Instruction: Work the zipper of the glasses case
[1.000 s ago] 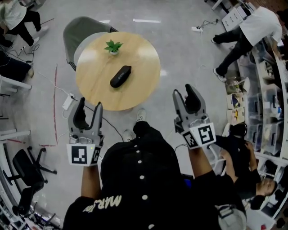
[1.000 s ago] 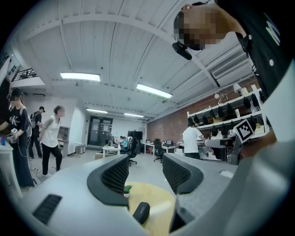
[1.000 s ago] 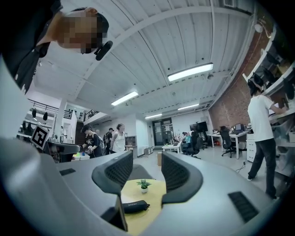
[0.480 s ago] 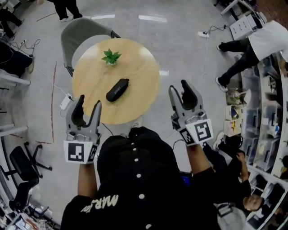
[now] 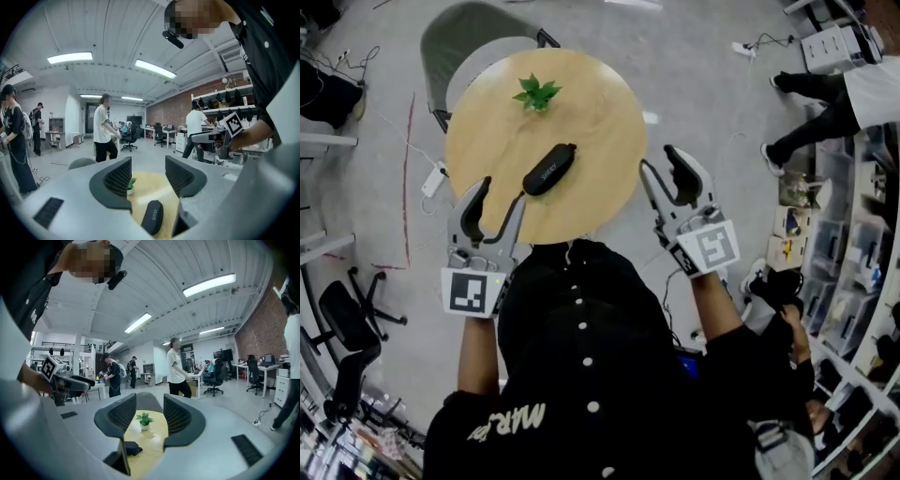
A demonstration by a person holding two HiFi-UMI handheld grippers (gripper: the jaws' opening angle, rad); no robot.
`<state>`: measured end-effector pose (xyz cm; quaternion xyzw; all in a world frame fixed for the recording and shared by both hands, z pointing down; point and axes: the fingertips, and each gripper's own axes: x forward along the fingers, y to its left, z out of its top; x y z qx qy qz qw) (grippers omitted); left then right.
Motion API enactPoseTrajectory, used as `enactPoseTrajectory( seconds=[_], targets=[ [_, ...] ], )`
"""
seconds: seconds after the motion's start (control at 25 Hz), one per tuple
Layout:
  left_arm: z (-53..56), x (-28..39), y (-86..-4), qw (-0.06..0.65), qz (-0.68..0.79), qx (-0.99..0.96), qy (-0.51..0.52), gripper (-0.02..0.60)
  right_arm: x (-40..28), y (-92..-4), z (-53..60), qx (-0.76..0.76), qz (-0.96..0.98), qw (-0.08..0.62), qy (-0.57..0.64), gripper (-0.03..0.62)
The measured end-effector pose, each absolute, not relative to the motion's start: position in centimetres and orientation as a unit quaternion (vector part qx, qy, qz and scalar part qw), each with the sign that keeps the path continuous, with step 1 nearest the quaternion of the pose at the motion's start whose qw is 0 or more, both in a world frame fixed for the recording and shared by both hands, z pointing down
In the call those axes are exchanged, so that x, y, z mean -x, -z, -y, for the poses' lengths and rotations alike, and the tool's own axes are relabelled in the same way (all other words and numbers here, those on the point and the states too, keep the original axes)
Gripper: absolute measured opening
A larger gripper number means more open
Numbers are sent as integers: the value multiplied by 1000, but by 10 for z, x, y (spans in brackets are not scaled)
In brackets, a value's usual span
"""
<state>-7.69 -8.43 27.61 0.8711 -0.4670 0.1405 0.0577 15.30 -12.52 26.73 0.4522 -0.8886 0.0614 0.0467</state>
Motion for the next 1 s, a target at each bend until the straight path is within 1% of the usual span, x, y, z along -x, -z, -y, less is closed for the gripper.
enactPoseTrajectory(
  seconds=[0.16,0.2,0.28,0.36,0.48,0.56,0.8,1.0],
  targets=[
    [101,71,-324,99,436,-877,-176,218,-138,-321,142,-425,895,110,-74,167],
    [106,68,-336,106,428,-878,-184,218,-135,-337,146,-418,896,127,-80,158],
    [113,64,-363,120,414,-880,-199,218,-126,-366,157,-403,899,148,-84,144],
    [120,58,-390,133,399,-884,-205,218,-116,-395,167,-384,902,173,-92,147],
    [126,48,-427,146,379,-889,-214,216,-98,-432,173,-344,911,203,-105,152],
    [127,44,-450,156,368,-888,-228,216,-91,-460,172,-316,913,236,-104,153],
    [131,35,-504,167,347,-886,-257,212,-66,-536,160,-216,917,329,-68,153],
    [138,29,-535,185,337,-882,-274,193,-55,-578,159,-176,908,375,-57,153]
  ],
)
